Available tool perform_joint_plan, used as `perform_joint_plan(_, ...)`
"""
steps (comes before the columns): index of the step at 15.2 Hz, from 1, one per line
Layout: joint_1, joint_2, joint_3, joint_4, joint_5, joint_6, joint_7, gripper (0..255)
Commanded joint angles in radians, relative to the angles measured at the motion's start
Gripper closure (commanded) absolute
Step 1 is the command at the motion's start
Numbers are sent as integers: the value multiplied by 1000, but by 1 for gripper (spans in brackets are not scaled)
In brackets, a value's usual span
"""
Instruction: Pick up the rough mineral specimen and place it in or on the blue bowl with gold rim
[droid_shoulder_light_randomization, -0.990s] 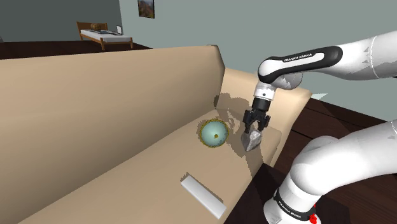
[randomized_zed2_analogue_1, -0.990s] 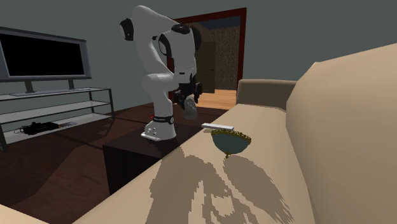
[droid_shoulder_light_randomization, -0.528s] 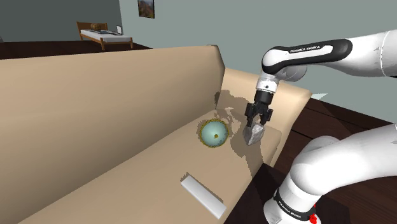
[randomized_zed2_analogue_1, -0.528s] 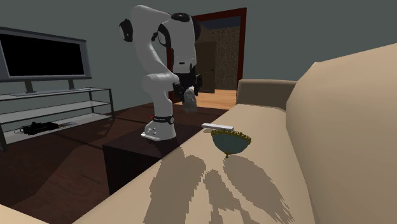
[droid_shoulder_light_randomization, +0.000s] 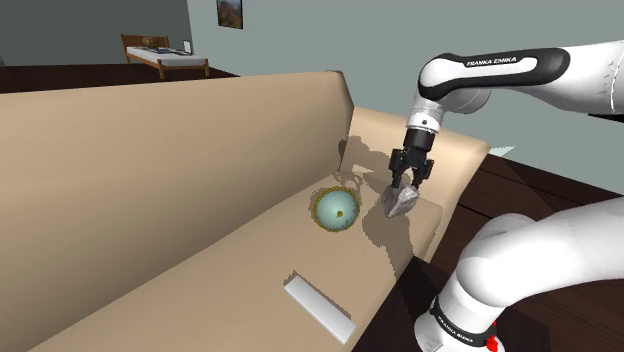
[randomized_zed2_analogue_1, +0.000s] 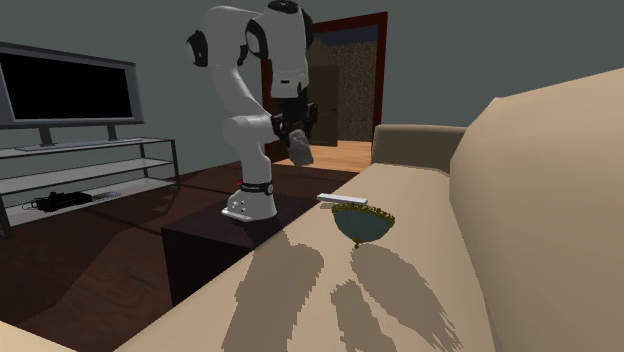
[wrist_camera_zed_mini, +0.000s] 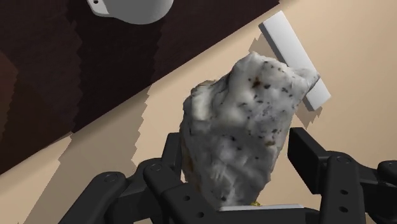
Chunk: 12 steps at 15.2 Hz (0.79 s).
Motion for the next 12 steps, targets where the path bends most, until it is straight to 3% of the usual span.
perform_joint_plan(1,16,43,-3,41,14,2,-1,255)
perform_joint_plan(12,128,501,-54,476,169,-11,-57,255)
